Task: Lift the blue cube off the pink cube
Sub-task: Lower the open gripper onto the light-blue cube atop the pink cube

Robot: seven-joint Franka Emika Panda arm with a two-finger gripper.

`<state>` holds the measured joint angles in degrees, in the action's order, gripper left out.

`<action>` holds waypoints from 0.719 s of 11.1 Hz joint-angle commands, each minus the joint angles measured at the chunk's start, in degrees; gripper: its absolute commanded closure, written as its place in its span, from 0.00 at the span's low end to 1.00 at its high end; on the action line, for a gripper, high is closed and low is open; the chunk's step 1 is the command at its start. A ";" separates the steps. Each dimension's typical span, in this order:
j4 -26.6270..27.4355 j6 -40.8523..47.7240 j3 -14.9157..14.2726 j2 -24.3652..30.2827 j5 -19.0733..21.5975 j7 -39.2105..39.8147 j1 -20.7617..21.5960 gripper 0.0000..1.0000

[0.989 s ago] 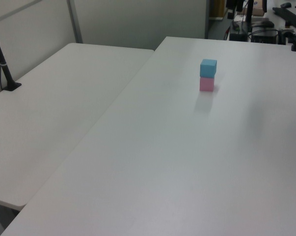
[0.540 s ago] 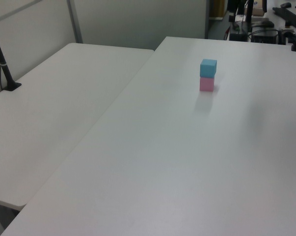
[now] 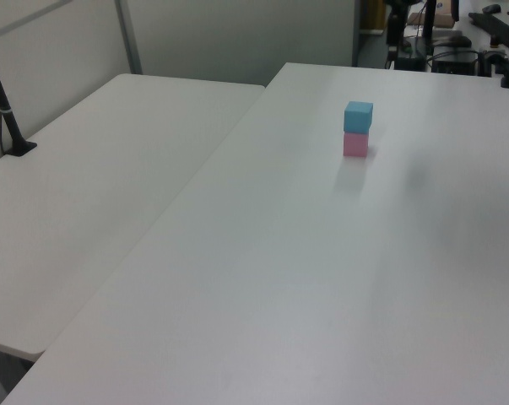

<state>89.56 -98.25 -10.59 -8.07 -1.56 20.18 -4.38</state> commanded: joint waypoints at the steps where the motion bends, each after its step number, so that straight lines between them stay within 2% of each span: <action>1: 0.53 -6.41 -0.31 -4.74 -0.38 0.65 0.34 0.00; 4: 5.61 -16.93 -0.49 -8.26 0.42 -5.30 -0.02 0.00; 8: 5.72 -19.96 -0.22 -11.35 0.24 -7.96 0.07 0.00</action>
<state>94.34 -116.79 -10.69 -19.74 -1.47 13.83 -4.72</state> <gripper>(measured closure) 0.000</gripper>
